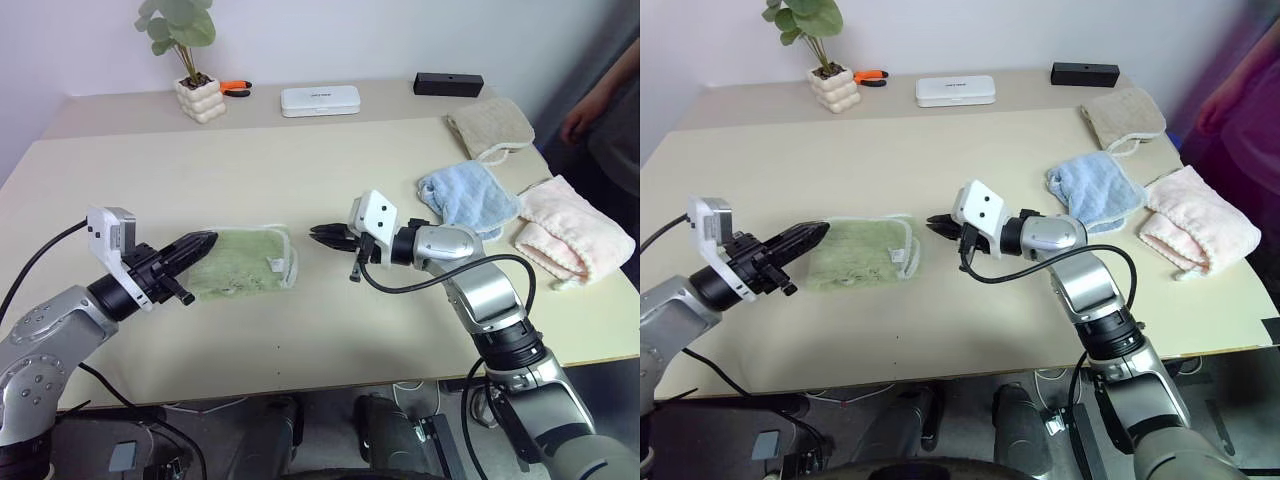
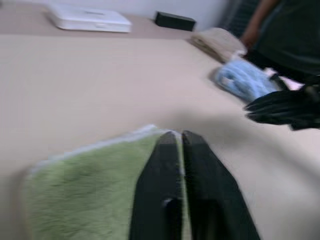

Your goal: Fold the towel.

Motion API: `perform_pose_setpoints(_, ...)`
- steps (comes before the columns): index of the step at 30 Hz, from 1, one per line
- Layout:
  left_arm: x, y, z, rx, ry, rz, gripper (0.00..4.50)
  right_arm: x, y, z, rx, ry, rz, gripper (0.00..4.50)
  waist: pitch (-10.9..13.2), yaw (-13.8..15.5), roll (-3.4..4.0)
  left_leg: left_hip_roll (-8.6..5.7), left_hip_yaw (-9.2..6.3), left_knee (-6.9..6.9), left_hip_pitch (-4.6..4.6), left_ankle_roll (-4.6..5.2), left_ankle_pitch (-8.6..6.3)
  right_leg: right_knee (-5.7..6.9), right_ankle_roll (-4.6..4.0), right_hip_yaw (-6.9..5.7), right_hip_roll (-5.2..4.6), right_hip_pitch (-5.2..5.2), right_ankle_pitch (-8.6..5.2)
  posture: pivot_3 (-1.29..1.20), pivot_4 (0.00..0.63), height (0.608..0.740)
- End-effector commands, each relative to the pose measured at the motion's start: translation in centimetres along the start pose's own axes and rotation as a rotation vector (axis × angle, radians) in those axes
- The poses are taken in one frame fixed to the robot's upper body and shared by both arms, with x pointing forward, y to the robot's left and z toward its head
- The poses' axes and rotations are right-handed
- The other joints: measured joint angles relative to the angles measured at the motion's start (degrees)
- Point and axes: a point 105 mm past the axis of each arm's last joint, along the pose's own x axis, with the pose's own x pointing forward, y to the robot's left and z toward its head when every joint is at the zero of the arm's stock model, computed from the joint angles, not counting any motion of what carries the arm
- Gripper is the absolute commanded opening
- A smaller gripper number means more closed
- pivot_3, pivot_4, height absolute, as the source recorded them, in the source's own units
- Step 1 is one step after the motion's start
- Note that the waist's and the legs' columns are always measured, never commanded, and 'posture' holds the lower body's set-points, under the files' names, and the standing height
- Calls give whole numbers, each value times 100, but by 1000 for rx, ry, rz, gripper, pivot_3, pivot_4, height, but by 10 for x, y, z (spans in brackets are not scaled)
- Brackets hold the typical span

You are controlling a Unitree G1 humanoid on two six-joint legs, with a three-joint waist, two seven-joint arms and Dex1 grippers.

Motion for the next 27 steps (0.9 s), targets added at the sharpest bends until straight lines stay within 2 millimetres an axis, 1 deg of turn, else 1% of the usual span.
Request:
perform_pose_setpoints(1, 11, 7, -13, 111, 51, 68, 424, 25, 5, 13, 16, -42, 7, 0, 0, -18, 1, 0, 0, 0, 1, 0, 0, 1, 3, 0, 0, 0, 2, 0, 150, 740)
perform_pose_setpoints(4, 18, 18, -29, 145, 77, 127, 424, 43, 14, -3, 69, 5, 18, 0, -2, -15, 2, 0, 1, -5, 2, -2, 1, 3, 12, 0, 2, -3, 8, 0, 150, 740)
perform_pose_setpoints(7, 22, 22, -55, 198, 169, 132, 424, 57, 29, -29, 114, 88, 51, 0, -2, -8, 1, -3, -1, -5, 1, -2, 1, 4, 15, -1, 2, -5, 10, 0, 150, 740)
perform_pose_setpoints(10, 24, 25, -69, 216, 202, 141, 424, 60, 39, -50, 111, 170, 79, 0, -1, -9, 2, -4, 0, -5, 0, -2, 1, 4, 14, -1, 2, -6, 10, 0, 150, 740)
perform_pose_setpoints(12, 24, 27, -73, 220, 206, 145, 424, 58, 44, -60, 96, 211, 87, 0, -2, -14, 2, -4, -1, -6, 0, -2, 1, 5, 14, -1, 2, -7, 10, 0, 150, 740)
perform_pose_setpoints(14, 22, 27, -72, 205, 188, 152, 424, 56, 39, -61, 83, 209, 59, 0, -2, -15, 3, -4, -1, -5, 0, -2, 1, 8, 15, -1, 2, -8, 11, 0, 150, 740)
perform_pose_setpoints(15, 21, 27, -70, 202, 177, 154, 424, 56, 37, -58, 73, 195, 45, 0, -2, -16, 2, -4, -1, -5, 1, -2, 1, 8, 15, -1, 2, -8, 11, 0, 150, 740)
perform_pose_setpoints(17, 16, 26, -52, 158, 77, 174, 424, 52, 27, -40, 77, 124, 12, 0, -2, -32, 2, -4, -2, -5, 1, -2, 1, 9, 15, -2, 2, -8, 11, 0, 150, 740)
perform_pose_setpoints(18, 9, 29, -35, 89, -20, 208, 392, 45, 19, -30, 48, 89, -6, 245, -2, -29, 2, -4, -2, -5, 0, -2, 1, 8, 16, -1, 2, -9, 11, 0, 150, 740)
perform_pose_setpoints(19, 3, 32, -23, 41, -86, 229, 383, 41, 15, -23, 25, 69, -16, 518, -1, -24, 1, -3, -3, -5, 0, -2, 1, 8, 16, -1, 1, -9, 12, 0, 150, 740)
perform_pose_setpoints(20, -7, 39, -20, -1, -110, 271, 643, 33, 12, -17, -17, 55, -10, 797, -1, -20, 0, -3, -5, -3, -4, -2, 1, 8, 17, -2, 1, -12, 12, 0, 150, 740)
perform_pose_setpoints(22, -23, 47, -24, -49, -98, 333, 1180, 18, 10, -9, -75, 42, 11, 1698, -2, -18, 0, -3, -8, -1, -4, -3, 0, 8, 17, -6, 0, -9, 12, 0, 150, 740)
perform_pose_setpoints(24, -31, 50, -29, -88, -79, 361, 2221, 9, 12, -6, -99, 41, 31, 2770, -3, -17, 0, -3, -5, -3, -1, -3, -1, 6, 18, -6, -1, -6, 11, 0, 150, 740)
perform_pose_setpoints(26, -35, 51, -44, -178, -27, 377, 3171, -2, 16, -8, -151, 58, 65, 3746, -4, -14, -1, -2, -7, -2, 2, -3, -1, 6, 17, -7, 0, -1, 10, 0, 150, 740)
perform_pose_setpoints(27, -36, 50, -51, -230, -5, 378, 3757, -6, 17, -8, -174, 65, 76, 4327, -4, -12, -2, -2, -6, -1, 1, -3, -1, 6, 17, -7, 0, -1, 10, 0, 150, 740)
